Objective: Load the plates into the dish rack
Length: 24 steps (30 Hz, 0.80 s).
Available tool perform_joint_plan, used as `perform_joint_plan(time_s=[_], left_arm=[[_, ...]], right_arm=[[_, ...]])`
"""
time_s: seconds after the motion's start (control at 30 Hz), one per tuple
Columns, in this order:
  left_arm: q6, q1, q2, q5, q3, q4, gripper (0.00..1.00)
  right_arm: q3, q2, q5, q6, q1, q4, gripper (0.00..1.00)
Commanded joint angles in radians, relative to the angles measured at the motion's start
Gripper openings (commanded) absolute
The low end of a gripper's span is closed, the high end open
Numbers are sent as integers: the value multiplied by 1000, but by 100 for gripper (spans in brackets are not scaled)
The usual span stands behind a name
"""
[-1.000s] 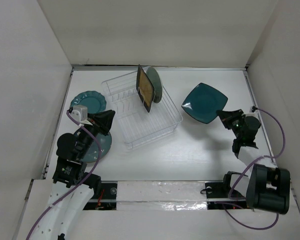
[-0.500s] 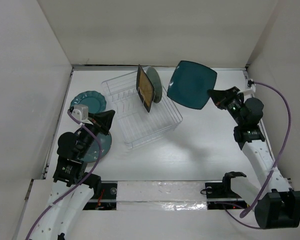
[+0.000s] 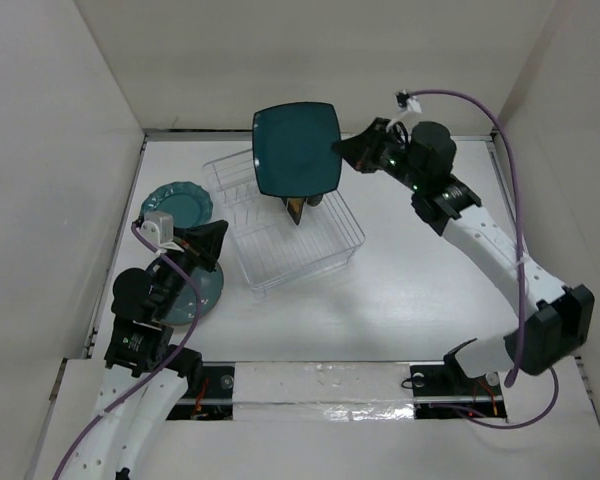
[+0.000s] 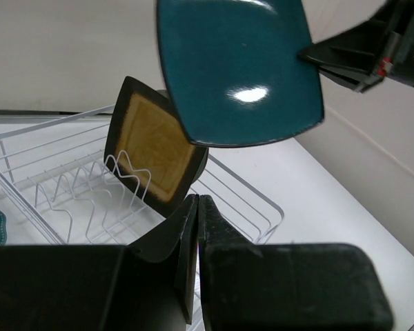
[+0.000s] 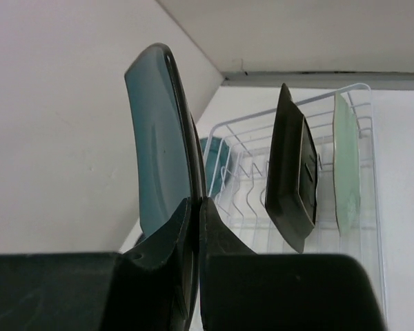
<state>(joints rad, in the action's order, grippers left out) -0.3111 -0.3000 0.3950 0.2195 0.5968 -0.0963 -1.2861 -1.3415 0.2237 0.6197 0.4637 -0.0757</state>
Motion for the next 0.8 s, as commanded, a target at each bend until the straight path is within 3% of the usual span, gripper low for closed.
perform_joint_plan(time_s=[0.0,0.1,0.33,0.6,0.77], left_arm=[[3,-4,-16,0,23,-40,1],[4,-4,-25,1,21,-37,2],[4,-4,-19,1,24,-37,2],[4,-4,-25,4,24,-31,3],[6,-4,-30,-3,24,-28,3]], right_arm=[[-262,-104,-50,-83,33,-7,0],[-451,-233,-64,-139,56,144,0],[-779,-444,-292,-233,122,402,0],[-1019,-631,-585,-305,234,579,0],[-1098,-702,-658,-337,259,637,0]])
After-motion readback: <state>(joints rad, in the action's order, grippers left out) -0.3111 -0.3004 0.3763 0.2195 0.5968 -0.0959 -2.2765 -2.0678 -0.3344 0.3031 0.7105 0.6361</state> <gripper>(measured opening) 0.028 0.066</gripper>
